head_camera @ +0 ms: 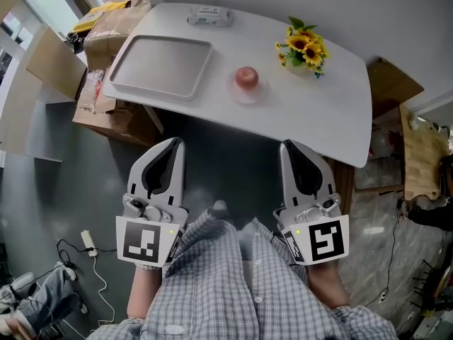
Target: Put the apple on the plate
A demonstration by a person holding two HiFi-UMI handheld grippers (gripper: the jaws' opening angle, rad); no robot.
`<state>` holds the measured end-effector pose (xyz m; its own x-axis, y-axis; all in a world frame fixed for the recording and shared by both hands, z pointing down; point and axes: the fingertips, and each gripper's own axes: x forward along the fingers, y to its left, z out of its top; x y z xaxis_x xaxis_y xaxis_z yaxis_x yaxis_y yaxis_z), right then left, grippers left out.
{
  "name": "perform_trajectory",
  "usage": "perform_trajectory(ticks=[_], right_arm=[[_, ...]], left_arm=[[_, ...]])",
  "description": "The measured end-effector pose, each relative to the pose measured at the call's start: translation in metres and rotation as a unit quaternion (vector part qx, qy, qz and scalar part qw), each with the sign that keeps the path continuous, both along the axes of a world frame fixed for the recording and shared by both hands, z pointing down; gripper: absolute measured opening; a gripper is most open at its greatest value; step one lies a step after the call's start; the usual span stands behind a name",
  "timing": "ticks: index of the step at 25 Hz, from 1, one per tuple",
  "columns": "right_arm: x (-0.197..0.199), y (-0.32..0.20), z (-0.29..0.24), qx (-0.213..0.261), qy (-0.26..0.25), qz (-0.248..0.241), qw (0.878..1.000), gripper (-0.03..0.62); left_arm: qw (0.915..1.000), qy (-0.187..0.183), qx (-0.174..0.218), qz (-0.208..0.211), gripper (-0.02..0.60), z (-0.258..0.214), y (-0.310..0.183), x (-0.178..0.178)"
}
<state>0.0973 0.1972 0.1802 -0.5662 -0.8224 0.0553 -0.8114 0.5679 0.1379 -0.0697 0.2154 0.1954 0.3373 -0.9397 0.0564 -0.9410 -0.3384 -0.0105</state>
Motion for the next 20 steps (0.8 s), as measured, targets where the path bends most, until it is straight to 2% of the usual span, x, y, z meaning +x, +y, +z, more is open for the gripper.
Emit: perform_trajectory(ticks=[4, 10, 16, 20], right_arm=[[-0.005, -0.017, 0.003, 0.000, 0.012, 0.019, 1.000, 0.020], [-0.006, -0.032, 0.013, -0.021, 0.037, 0.029, 0.999, 0.020], [-0.011, -0.059, 0.023, -0.033, 0.041, 0.022, 0.998, 0.020], [-0.007, -0.084, 0.033, -0.042, 0.036, 0.011, 0.998, 0.020]], left_arm=[[0.9985, -0.048, -0.011, 0.025, 0.008, 0.013, -0.015, -0.002], [0.9988, -0.019, -0.026, 0.036, 0.008, 0.023, -0.031, -0.005], [0.9988, 0.003, -0.045, 0.022, 0.008, 0.032, -0.055, -0.016], [0.9985, -0.007, -0.053, 0.014, 0.008, 0.038, -0.075, -0.012]])
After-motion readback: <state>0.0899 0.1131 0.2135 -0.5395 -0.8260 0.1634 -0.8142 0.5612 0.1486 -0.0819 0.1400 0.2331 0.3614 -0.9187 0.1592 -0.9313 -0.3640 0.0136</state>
